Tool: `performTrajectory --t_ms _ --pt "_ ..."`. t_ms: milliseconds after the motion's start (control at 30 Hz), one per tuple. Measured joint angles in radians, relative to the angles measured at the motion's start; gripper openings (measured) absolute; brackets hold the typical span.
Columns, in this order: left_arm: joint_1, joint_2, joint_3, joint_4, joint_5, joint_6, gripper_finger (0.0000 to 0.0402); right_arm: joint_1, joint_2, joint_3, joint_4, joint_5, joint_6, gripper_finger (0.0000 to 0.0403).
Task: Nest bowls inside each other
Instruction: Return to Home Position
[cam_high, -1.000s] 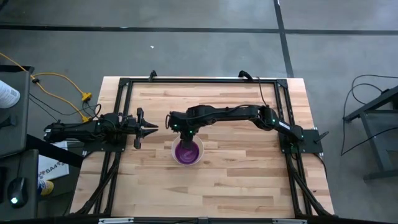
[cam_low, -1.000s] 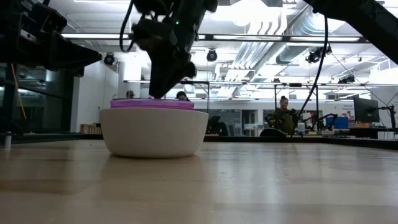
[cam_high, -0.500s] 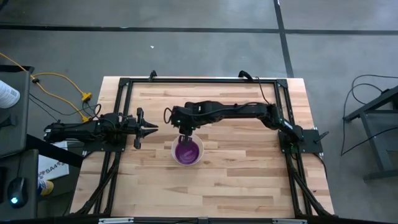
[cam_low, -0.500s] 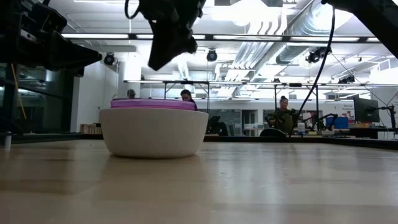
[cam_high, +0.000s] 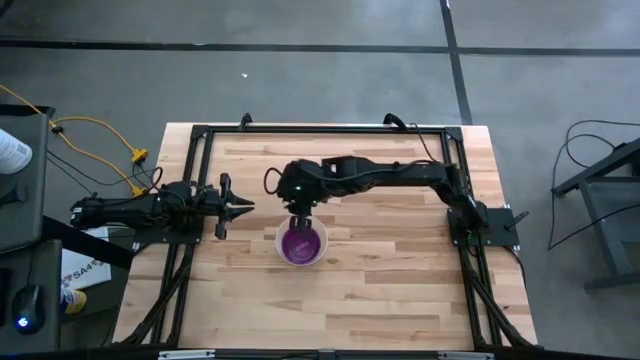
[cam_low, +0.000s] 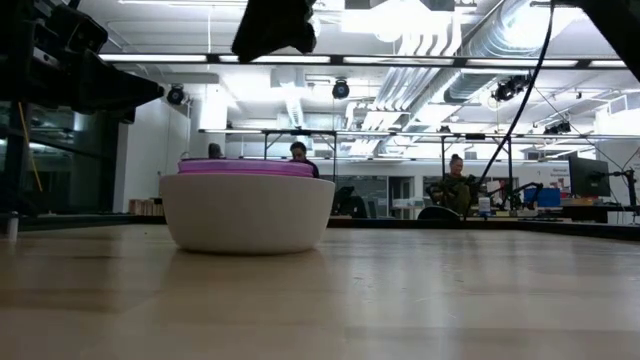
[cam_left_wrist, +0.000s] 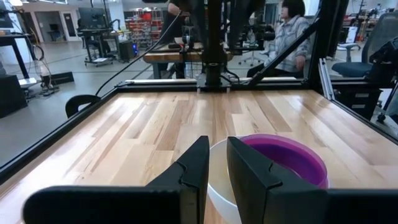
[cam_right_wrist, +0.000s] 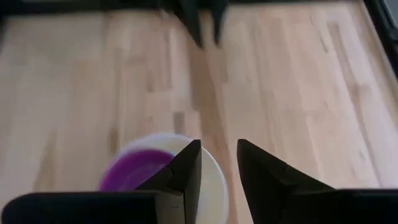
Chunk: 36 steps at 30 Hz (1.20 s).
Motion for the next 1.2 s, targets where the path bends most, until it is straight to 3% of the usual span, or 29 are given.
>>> performTrajectory --t_ms 133,367,567,833,1200 --pt "0.000 0.000 0.000 0.000 0.002 0.000 0.0058 0.007 -0.099 -0.162 0.118 -0.036 -0.002 0.0097" --pt "0.000 0.000 0.000 0.000 0.001 0.000 0.0058 0.023 -0.365 -0.670 0.491 -0.049 0.029 0.0097" --pt "0.000 0.000 0.000 0.000 0.000 0.000 0.0058 0.041 -0.556 -0.986 0.743 -0.057 0.035 0.0097" --pt "0.000 0.000 0.000 0.000 0.001 0.000 0.0058 0.035 -0.757 -1.305 0.978 -0.082 0.034 0.0097" --pt "0.000 0.000 0.000 0.000 0.001 0.000 0.0058 0.034 -1.082 -1.661 1.122 -0.081 0.055 0.0097"
